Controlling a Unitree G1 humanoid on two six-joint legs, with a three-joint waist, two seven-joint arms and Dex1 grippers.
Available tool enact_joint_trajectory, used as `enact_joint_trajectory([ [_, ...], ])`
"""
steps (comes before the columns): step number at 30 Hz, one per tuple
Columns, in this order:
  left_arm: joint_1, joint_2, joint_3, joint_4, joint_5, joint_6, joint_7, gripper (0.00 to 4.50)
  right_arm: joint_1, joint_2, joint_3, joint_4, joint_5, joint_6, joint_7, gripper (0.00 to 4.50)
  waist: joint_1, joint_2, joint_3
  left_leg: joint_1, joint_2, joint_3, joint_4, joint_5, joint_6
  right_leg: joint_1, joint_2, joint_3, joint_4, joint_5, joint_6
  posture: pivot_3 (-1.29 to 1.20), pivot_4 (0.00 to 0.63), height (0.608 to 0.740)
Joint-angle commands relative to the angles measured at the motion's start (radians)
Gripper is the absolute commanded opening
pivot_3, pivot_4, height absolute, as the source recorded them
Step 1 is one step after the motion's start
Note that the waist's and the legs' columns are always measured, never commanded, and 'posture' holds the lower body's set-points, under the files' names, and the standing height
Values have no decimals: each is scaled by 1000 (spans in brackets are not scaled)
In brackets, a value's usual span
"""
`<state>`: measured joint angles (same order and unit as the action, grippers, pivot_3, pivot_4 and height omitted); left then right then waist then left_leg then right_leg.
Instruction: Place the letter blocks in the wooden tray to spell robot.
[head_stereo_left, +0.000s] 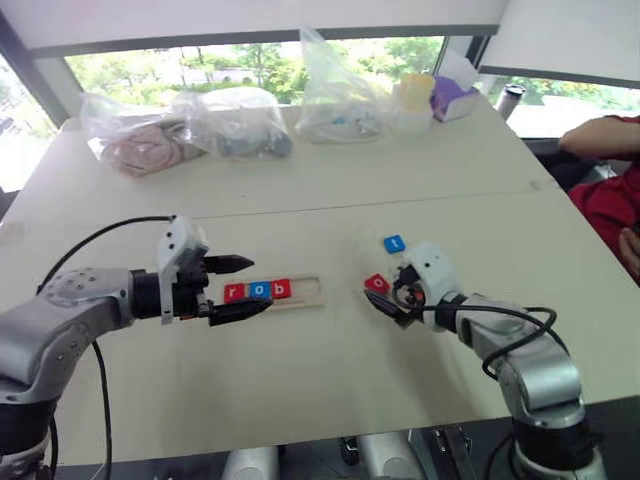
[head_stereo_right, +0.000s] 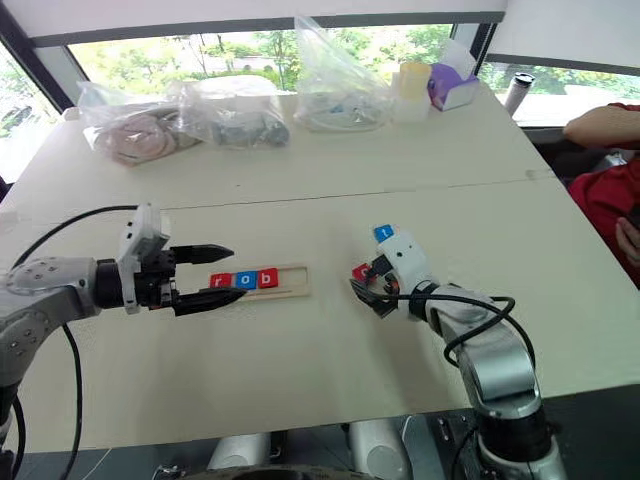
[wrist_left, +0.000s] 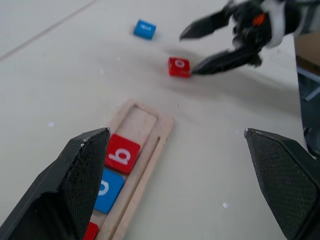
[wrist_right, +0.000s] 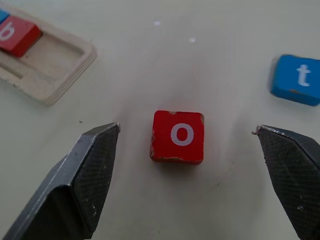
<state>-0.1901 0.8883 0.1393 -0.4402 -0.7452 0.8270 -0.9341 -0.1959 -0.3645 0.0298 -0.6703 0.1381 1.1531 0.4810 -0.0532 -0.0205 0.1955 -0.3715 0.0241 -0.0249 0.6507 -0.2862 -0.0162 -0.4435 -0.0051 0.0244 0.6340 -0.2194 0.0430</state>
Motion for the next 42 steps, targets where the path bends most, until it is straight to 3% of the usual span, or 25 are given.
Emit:
enact_joint_trajectory([
  [1, -2, 17, -17, 40, 52, -55, -30, 4500, 2, 14, 0, -37, 16, 17, -44, 4440, 4, 0, 0, 0, 0, -1, 0, 0, 0, 0, 1, 0, 0, 0, 0, 0, 150, 740],
  [8, -27, -1, -42, 75, 80, -75, -38, 4500, -4, 32, 51, 102, 8, -67, -91, 4440, 9, 0, 0, -3, 0, -1, 0, 0, 0, 0, 1, 0, -3, 0, 0, 0, 150, 740],
  [11, -29, 0, -39, 73, 83, -75, -38, 4500, -5, 15, 66, 156, 0, -118, -94, 3591, 9, 0, 0, -3, 0, 0, 0, 0, 0, 0, 0, 0, -4, 0, 1, 0, 150, 740],
  [15, -16, 7, -24, 80, 92, -84, -37, 4500, -18, 11, 69, 142, 6, -96, -113, 1501, 8, 0, 0, -2, 0, 0, 0, 0, 0, 0, 0, 1, -3, 0, 1, 0, 150, 740],
  [16, -13, 6, -24, 80, 93, -85, -36, 4500, -20, 18, 71, 133, 5, -84, -127, 1163, 9, 0, 0, -2, 1, 0, 0, 0, 0, 0, 1, 1, -3, 0, 1, 0, 150, 740],
  [20, -11, -2, -31, 73, 96, -88, -31, 4500, -24, 106, 44, 44, 7, 90, -220, 1182, 9, 0, 0, -2, 2, -1, 0, 0, 0, 0, 2, 0, -2, 0, 1, 0, 150, 740],
  [24, -15, -12, -41, 79, 108, -95, -30, 4500, -34, 320, -49, -79, -18, 377, -333, 1182, 10, 0, 0, -2, 3, -1, -1, 0, 0, 0, 2, 0, -2, 0, 1, 0, 150, 740],
  [31, -54, -40, -81, 113, 139, -110, -40, 4500, -47, 365, -39, -79, -69, 461, -436, 1182, 12, 0, -1, -2, 2, -1, 0, 0, 0, 0, 1, 0, -2, 0, 0, 0, 150, 740],
  [38, -67, -48, -92, 134, 159, -127, -48, 4500, -88, 343, -15, -46, -50, 430, -427, 4449, 9, -1, -1, -2, 2, -1, 0, 0, 0, 1, 1, 0, -3, 0, 0, 0, 150, 740],
  [40, -56, -41, -83, 136, 166, -134, -50, 4500, -111, 326, -83, -70, -38, 278, -400, 4449, 11, -1, -1, -2, 2, -1, 0, 0, 0, 1, 0, 0, -3, 0, 0, 0, 150, 740],
  [42, -45, -33, -70, 138, 166, -137, -56, 4500, -94, 213, -121, -96, 21, 119, -266, 4449, 10, 0, -1, -3, 1, -1, 0, 0, 0, 0, 0, 0, -3, 0, 0, 0, 150, 740],
])
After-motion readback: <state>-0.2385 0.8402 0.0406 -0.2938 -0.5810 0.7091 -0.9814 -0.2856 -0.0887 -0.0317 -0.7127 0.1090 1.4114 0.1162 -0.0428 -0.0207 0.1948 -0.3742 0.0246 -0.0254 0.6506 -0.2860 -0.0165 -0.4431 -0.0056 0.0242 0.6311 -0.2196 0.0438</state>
